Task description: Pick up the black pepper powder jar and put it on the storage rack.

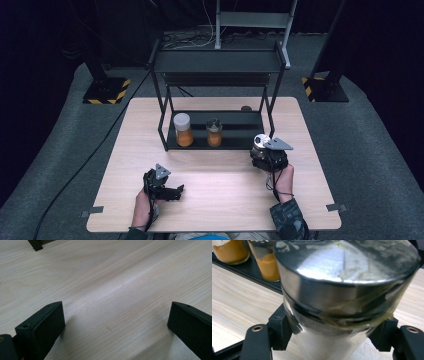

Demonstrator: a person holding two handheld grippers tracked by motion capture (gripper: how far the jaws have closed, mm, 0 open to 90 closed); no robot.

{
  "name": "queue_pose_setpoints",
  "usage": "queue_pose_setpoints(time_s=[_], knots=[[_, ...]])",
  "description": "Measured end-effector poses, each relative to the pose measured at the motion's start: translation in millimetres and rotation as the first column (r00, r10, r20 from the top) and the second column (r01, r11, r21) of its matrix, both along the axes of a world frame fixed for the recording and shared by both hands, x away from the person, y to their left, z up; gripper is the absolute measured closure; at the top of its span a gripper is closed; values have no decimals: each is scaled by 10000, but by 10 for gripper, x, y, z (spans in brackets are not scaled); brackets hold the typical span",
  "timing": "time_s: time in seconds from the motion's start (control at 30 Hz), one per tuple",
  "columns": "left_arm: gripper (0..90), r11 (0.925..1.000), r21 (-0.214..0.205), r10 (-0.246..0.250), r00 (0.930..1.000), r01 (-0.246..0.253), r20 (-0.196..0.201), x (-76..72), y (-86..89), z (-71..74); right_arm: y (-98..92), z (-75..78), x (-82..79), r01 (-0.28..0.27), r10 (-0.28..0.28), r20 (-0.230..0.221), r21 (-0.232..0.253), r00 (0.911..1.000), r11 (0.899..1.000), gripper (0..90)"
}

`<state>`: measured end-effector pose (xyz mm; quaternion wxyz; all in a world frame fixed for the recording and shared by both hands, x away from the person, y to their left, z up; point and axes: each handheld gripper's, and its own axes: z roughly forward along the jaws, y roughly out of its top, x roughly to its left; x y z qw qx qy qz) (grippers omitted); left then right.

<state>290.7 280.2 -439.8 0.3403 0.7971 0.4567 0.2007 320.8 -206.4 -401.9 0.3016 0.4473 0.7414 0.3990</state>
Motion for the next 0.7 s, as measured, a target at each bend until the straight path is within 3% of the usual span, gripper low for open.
queue_pose_setpoints(time_s=[0.7], knots=[[5,10000,-3,-3,10000,3,-4,1,1,0,71,63,97,-209,210,90,-117,9997,9997,305]])
